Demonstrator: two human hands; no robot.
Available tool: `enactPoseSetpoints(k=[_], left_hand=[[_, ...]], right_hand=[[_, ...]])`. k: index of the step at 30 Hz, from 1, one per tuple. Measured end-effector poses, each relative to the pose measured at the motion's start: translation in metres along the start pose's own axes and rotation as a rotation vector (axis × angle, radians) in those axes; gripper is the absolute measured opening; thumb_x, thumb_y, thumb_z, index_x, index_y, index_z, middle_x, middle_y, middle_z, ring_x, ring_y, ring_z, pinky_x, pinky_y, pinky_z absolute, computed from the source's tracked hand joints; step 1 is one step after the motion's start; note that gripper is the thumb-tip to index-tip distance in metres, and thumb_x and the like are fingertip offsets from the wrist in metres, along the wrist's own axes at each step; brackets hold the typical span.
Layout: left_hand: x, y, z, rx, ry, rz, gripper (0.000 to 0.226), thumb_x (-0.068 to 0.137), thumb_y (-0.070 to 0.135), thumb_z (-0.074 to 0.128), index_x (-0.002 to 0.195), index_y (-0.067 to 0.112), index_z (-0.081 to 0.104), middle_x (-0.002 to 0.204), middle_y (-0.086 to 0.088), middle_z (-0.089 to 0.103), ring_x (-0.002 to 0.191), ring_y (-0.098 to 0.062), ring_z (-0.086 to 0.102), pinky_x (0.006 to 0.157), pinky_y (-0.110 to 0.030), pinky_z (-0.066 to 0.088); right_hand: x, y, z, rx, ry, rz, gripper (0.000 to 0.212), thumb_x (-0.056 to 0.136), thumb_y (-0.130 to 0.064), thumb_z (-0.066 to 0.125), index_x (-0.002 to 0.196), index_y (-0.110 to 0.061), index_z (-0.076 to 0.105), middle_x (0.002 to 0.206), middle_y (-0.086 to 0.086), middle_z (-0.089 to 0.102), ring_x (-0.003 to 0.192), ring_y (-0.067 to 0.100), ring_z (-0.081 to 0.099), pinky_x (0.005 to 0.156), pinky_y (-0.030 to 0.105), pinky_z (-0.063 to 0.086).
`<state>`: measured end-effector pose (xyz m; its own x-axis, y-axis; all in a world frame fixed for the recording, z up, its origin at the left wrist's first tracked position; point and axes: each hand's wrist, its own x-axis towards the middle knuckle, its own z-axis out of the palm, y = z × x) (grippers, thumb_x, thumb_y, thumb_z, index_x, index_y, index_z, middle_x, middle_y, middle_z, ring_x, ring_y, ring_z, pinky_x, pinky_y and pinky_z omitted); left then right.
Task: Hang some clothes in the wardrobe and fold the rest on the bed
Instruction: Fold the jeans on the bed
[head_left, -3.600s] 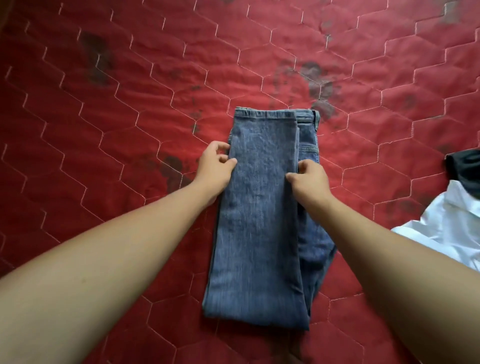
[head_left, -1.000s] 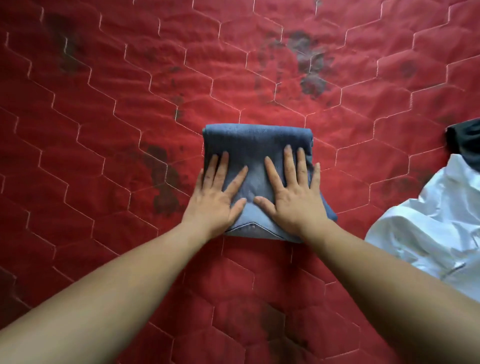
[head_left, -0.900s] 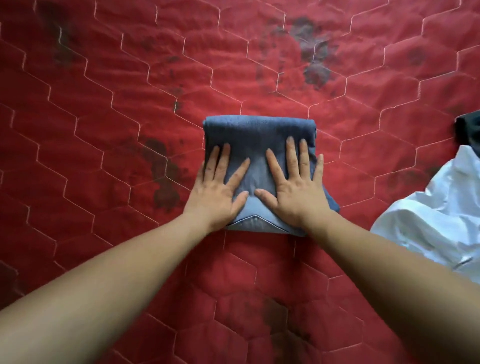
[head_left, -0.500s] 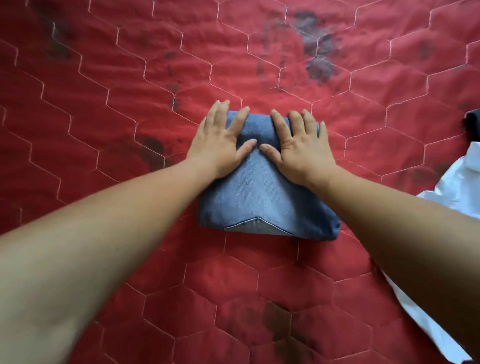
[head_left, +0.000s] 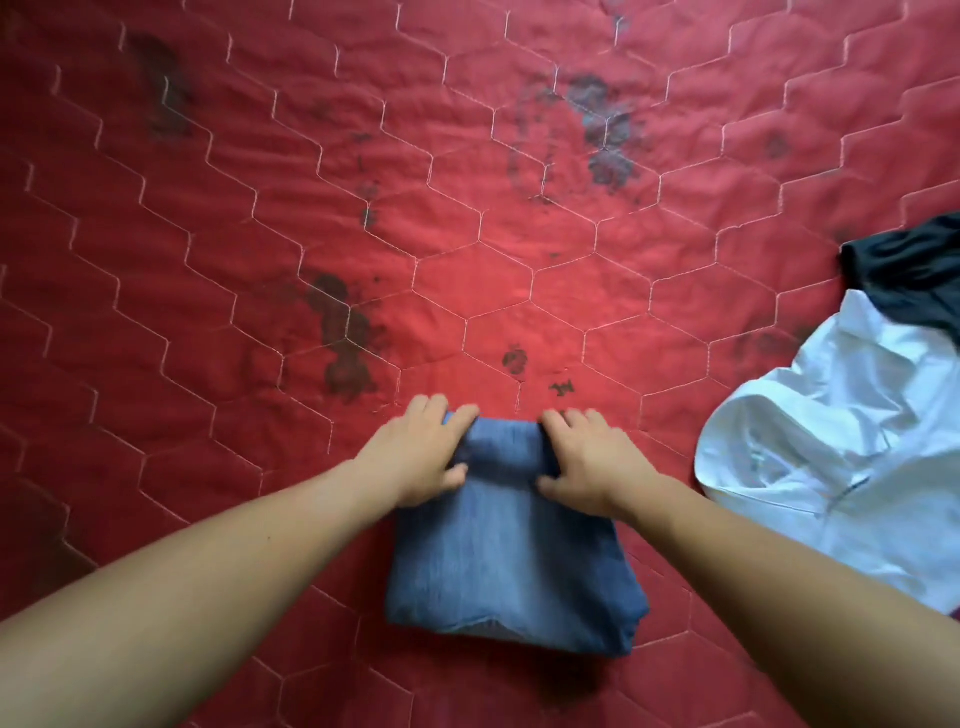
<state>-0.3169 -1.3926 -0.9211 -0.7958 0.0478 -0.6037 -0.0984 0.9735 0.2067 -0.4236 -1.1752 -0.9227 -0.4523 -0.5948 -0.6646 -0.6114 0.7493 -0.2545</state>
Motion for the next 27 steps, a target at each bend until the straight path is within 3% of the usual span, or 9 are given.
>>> enactPoseSetpoints(k=[3, 5, 8, 10, 12, 16, 20, 24, 27], left_hand=[[-0.007, 0.009, -0.003, -0.159, -0.356, -0.084, 0.063, 0.075, 0.044, 0.073, 0.128, 0.021, 0.049, 0.122, -0.011, 0.05, 0.113, -0.032, 0.05, 0.093, -0.038, 0.047], [-0.012, 0.018, -0.002, -0.188, -0.509, -0.111, 0.055, 0.072, 0.043, 0.077, 0.118, 0.022, 0.057, 0.121, -0.009, 0.051, 0.112, -0.031, 0.05, 0.09, -0.036, 0.048], [-0.022, 0.027, -0.009, -0.217, -0.568, -0.101, 0.05, 0.074, 0.041, 0.075, 0.115, 0.023, 0.054, 0.118, -0.005, 0.053, 0.108, -0.025, 0.047, 0.083, -0.034, 0.047], [-0.026, 0.026, -0.032, -0.25, -0.519, -0.083, 0.042, 0.075, 0.036, 0.076, 0.104, 0.023, 0.049, 0.107, -0.001, 0.058, 0.093, -0.022, 0.053, 0.067, -0.03, 0.041], [-0.025, 0.021, -0.069, -0.268, -0.399, -0.073, 0.041, 0.075, 0.03, 0.075, 0.101, 0.021, 0.045, 0.095, 0.001, 0.056, 0.087, -0.023, 0.054, 0.059, -0.031, 0.037], [-0.02, 0.006, -0.164, -0.359, 0.029, -0.076, 0.044, 0.069, 0.022, 0.073, 0.101, 0.024, 0.043, 0.089, 0.005, 0.053, 0.081, -0.022, 0.056, 0.062, -0.036, 0.045], [-0.026, 0.004, -0.2, -0.211, 0.309, 0.073, 0.049, 0.066, 0.028, 0.077, 0.099, 0.025, 0.041, 0.101, 0.002, 0.044, 0.091, -0.022, 0.048, 0.074, -0.042, 0.049], [-0.029, 0.017, -0.151, 0.084, 0.345, 0.069, 0.049, 0.073, 0.027, 0.073, 0.111, 0.019, 0.044, 0.114, -0.005, 0.041, 0.106, -0.029, 0.044, 0.078, -0.045, 0.049], [-0.036, 0.023, -0.083, 0.204, 0.076, -0.023, 0.062, 0.081, 0.024, 0.067, 0.134, 0.021, 0.036, 0.138, -0.008, 0.032, 0.126, -0.031, 0.041, 0.089, -0.043, 0.048]], right_hand=[[-0.014, -0.003, -0.003, 0.152, -0.299, 0.045, 0.032, 0.073, -0.037, 0.073, 0.092, -0.018, 0.055, 0.104, 0.011, 0.066, 0.099, 0.033, 0.062, 0.076, 0.038, 0.051], [-0.027, -0.012, -0.001, 0.134, -0.373, 0.031, 0.029, 0.073, -0.034, 0.073, 0.091, -0.014, 0.064, 0.099, 0.012, 0.07, 0.093, 0.032, 0.065, 0.073, 0.036, 0.052], [-0.045, -0.019, -0.002, 0.155, -0.392, -0.016, 0.029, 0.076, -0.029, 0.071, 0.096, -0.009, 0.066, 0.101, 0.014, 0.07, 0.093, 0.031, 0.064, 0.071, 0.035, 0.049], [-0.051, -0.017, -0.022, 0.171, -0.381, -0.011, 0.024, 0.08, -0.028, 0.069, 0.095, -0.013, 0.056, 0.107, 0.012, 0.067, 0.093, 0.029, 0.06, 0.069, 0.031, 0.04], [-0.05, -0.012, -0.058, 0.198, -0.288, -0.002, 0.026, 0.081, -0.027, 0.068, 0.095, -0.016, 0.049, 0.105, 0.01, 0.064, 0.09, 0.027, 0.056, 0.069, 0.032, 0.04], [-0.045, -0.004, -0.156, 0.202, 0.071, -0.034, 0.033, 0.076, -0.028, 0.064, 0.102, -0.018, 0.047, 0.099, 0.005, 0.061, 0.091, 0.031, 0.057, 0.072, 0.038, 0.045], [-0.05, -0.003, -0.194, -0.092, 0.448, -0.144, 0.037, 0.071, -0.033, 0.061, 0.103, -0.02, 0.047, 0.099, 0.005, 0.054, 0.089, 0.033, 0.053, 0.07, 0.041, 0.046], [-0.055, -0.005, -0.136, -0.333, 0.595, -0.138, 0.044, 0.072, -0.02, 0.068, 0.114, -0.013, 0.054, 0.097, 0.012, 0.053, 0.083, 0.035, 0.052, 0.065, 0.043, 0.04], [-0.059, -0.009, -0.059, -0.323, 0.423, -0.147, 0.054, 0.077, -0.018, 0.065, 0.129, -0.014, 0.052, 0.105, 0.011, 0.053, 0.09, 0.034, 0.054, 0.069, 0.043, 0.043]])
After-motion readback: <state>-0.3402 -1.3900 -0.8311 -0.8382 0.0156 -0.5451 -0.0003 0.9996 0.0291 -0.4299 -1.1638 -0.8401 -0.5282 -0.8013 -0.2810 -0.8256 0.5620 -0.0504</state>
